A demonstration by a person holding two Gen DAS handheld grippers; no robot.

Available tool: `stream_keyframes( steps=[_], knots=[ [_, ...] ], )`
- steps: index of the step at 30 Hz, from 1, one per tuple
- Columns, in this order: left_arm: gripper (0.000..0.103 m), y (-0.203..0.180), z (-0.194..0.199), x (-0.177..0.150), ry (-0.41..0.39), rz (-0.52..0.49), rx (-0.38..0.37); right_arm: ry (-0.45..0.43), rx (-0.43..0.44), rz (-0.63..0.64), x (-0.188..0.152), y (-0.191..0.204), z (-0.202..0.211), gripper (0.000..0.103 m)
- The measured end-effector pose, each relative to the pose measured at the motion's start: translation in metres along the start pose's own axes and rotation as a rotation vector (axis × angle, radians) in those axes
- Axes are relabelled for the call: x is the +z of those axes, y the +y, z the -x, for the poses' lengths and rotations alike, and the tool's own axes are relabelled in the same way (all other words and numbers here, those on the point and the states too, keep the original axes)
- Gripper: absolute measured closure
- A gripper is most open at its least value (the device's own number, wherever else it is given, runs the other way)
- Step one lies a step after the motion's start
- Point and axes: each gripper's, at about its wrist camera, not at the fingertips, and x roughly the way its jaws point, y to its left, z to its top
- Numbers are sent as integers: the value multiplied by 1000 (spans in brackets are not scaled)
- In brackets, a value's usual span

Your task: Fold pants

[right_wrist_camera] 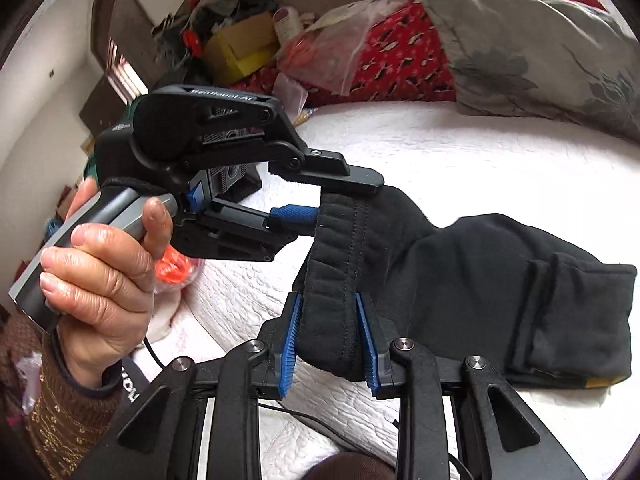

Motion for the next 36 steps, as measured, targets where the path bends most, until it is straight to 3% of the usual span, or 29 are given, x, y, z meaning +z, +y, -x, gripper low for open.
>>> stream_keyframes(
  steps=[8,13,16,21,24,27,29,30,33,36],
  knots=[
    [80,-52,-119,3,61,-22,150,-83,37,-231,-13,-97,63,75],
    [80,-63,-191,10,67,-49,316,-91,28,-387,-32,-171,76,75],
    [80,-67,-212,10,51,-73,410,-85,24,-475,-43,-212,74,75],
    [70,-79,-197,-2,17,-105,391,-74,27,-554,-57,-253,70,70],
    [68,-83,-160,-14,-65,-130,337,-90,29,-575,-61,-264,79,70],
    [51,-69,-111,-35,-203,-129,273,-140,24,-592,-61,-271,98,70],
    [34,-50,-84,-53,-289,-104,232,-171,23,-556,-52,-266,110,69],
    [33,-39,-76,-61,-316,-78,231,-174,33,-519,-45,-260,112,67],
    [33,-7,-73,-66,-312,-14,223,-168,43,-407,-23,-237,106,57],
    [33,12,-87,-58,-280,61,210,-94,10,-325,-8,-214,80,49]
  ],
)
